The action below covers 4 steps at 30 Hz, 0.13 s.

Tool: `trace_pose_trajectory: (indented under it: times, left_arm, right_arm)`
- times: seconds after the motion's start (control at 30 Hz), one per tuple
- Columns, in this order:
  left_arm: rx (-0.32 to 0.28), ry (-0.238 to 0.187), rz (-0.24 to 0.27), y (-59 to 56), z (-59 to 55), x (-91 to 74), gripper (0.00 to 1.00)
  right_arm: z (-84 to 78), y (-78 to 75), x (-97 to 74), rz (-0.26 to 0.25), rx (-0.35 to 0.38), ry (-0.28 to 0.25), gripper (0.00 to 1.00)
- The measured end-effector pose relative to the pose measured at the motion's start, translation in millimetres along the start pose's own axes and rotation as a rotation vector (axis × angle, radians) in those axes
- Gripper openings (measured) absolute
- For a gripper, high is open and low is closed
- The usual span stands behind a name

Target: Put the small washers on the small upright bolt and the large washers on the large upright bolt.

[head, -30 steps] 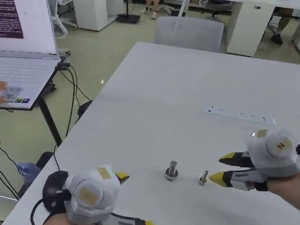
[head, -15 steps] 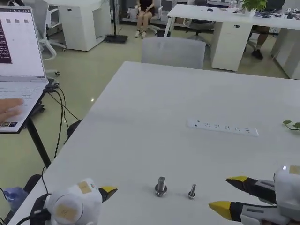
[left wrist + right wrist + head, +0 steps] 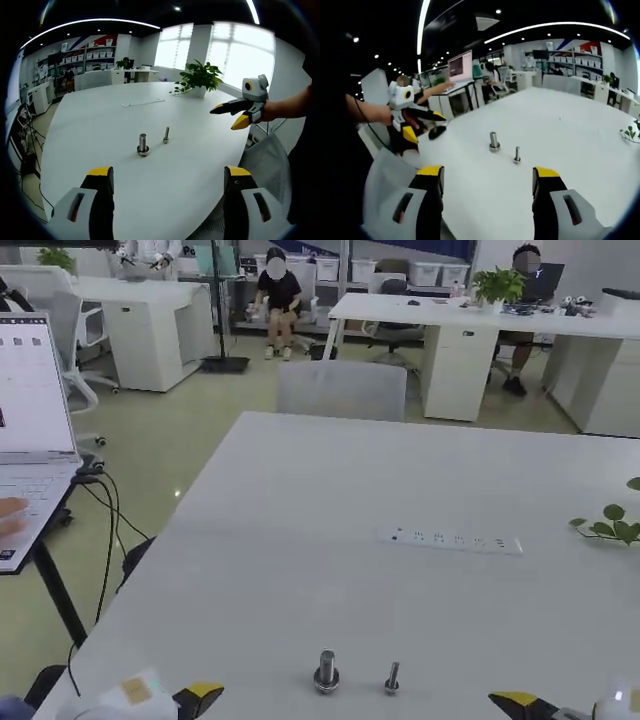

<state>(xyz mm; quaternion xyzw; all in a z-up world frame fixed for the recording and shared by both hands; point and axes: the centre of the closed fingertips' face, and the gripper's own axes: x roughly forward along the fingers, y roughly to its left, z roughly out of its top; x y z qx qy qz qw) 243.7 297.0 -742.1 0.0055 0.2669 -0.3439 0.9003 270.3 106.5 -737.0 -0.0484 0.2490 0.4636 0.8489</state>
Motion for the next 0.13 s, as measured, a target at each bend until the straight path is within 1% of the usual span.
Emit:
trace_pose_trajectory:
  times: [0.07,0.13]
  left_arm:
    - [0.001,-0.002,0.0,-1.1,-1.0,-1.1,0.92]
    - [0.01,0.002,0.015,-1.2,-2.7,-3.3,0.92]
  right_arm:
    - [-12.6,-0.8,0.2,-0.002,0.018,0.016,0.73]
    - [-22.4,-2.2,0.2,-0.01,0.019,0.028,0.74]
